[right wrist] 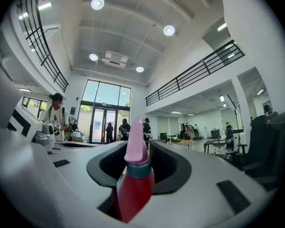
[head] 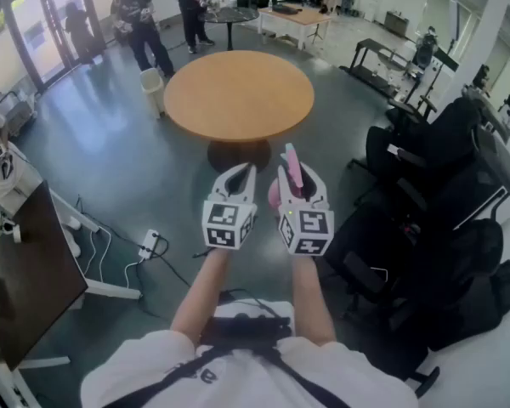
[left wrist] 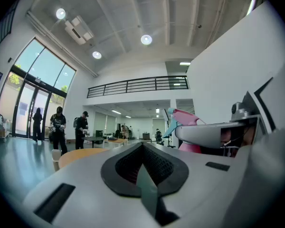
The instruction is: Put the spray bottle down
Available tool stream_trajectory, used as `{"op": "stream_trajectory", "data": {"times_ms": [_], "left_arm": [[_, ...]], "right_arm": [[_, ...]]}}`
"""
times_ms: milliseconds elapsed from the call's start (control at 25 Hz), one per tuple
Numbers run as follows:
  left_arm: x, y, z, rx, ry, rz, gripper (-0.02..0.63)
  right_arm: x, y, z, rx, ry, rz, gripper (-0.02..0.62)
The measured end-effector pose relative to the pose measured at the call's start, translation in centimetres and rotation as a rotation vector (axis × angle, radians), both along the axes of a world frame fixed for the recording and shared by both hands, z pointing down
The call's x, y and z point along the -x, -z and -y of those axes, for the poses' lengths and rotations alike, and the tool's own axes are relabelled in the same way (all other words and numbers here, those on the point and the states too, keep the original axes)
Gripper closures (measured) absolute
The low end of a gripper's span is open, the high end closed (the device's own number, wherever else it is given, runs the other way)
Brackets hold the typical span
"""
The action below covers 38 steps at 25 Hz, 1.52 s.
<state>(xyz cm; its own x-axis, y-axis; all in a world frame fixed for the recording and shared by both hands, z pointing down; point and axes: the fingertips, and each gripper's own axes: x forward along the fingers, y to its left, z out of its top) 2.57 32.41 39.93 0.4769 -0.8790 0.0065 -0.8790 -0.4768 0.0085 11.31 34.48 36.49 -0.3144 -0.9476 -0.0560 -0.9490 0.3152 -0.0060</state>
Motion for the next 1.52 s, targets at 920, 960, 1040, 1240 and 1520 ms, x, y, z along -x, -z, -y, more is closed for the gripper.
{"op": "stream_trajectory", "data": {"times_ms": [920,960,1040,1240,1520], "left_arm": [[-0.5,-1.2,11.6,0.055,-0.042,-0.011,0.595],[0.1,-0.9,13.0,0.056,-0.033,-0.013,0.595],[1.5,-0.1,16.1,0.048,-0.011,-0.032,0.595],[3.5,2.0,22.1,0.018,-0.010,-0.049,0.595],[3.3,2.9,30.0,0.003,-0.074,-0.035,0.595]], "right_arm": [[-0.5,0.1,11.0,-0.017,0.015,0.152,0.436],[0.0,0.3,12.2,-0.023,0.027,0.161,0.436],[1.4,0.4,14.6,-0.028,0.042,0.154,0.436],[4.1,0.9,19.7,-0.013,0.045,0.120,0.436],[4.2,3.0,27.8,-0.040,-0.022,0.114,0.437]]}}
